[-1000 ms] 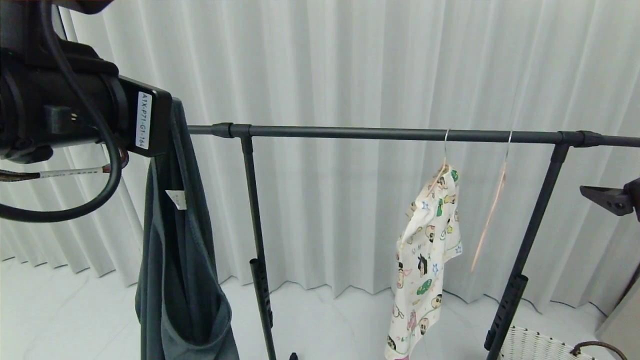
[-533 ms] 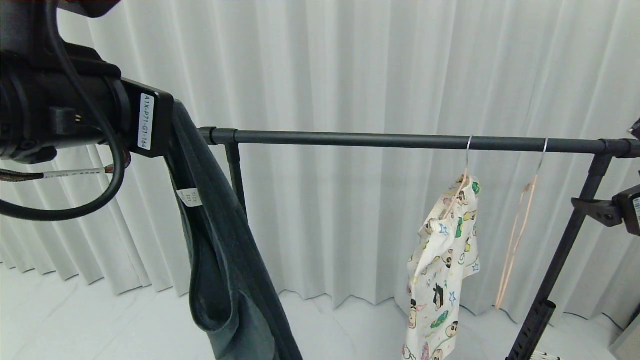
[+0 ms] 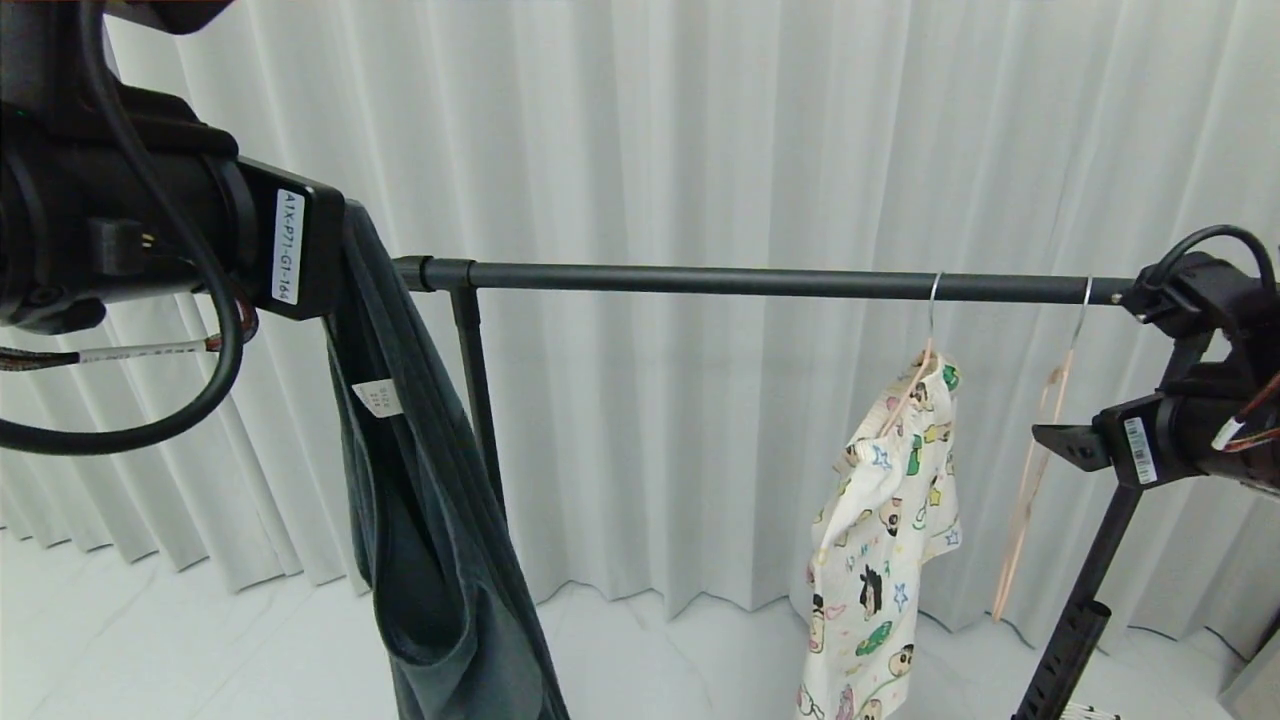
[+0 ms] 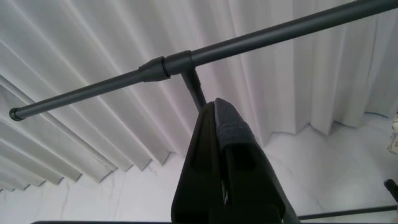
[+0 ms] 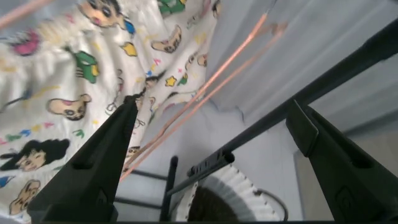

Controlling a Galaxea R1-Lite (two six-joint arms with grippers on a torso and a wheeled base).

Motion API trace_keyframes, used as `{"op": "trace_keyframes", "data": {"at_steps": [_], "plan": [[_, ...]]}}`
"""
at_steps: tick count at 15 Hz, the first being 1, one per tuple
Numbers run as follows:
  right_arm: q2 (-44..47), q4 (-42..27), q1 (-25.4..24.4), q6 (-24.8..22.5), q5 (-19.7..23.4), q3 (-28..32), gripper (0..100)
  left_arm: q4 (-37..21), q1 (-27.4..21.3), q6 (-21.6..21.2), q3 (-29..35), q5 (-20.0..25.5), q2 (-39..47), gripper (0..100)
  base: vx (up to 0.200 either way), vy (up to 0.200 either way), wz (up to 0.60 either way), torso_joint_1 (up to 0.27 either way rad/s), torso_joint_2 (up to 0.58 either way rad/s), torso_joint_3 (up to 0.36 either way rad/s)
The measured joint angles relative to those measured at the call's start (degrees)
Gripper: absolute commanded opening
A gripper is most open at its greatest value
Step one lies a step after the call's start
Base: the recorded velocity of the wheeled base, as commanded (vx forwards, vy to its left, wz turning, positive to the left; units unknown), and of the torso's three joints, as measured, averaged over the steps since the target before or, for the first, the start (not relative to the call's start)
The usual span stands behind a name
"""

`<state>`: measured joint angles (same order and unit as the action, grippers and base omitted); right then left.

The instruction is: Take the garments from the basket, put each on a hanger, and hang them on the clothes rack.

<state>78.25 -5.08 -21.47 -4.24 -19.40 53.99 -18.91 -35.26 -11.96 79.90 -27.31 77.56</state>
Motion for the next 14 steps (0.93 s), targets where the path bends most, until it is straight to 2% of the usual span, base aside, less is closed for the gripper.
{"op": "trace_keyframes", "data": {"at_steps": [3, 8, 14], "plan": [[1.93, -0.46, -0.22, 3.67, -4.06, -1.44, 100, 0.02, 0.00, 0.02, -0.32, -0.01, -0.11, 0, 0.000, 0.000, 0.00, 0.000, 0.00, 0.000], [0.99, -0.55, 0.66, 6.10, -4.79, -6.45, 100, 0.00, 0.01, -0.05, -2.89, 0.00, -1.23, 0, 0.000, 0.000, 0.00, 0.000, 0.00, 0.000], [0.46, -0.35, 2.15, 6.53, -4.61, -7.24, 100, 0.00, 0.01, -0.02, -3.35, 0.00, -1.84, 0, 0.000, 0.000, 0.00, 0.000, 0.00, 0.000]]}}
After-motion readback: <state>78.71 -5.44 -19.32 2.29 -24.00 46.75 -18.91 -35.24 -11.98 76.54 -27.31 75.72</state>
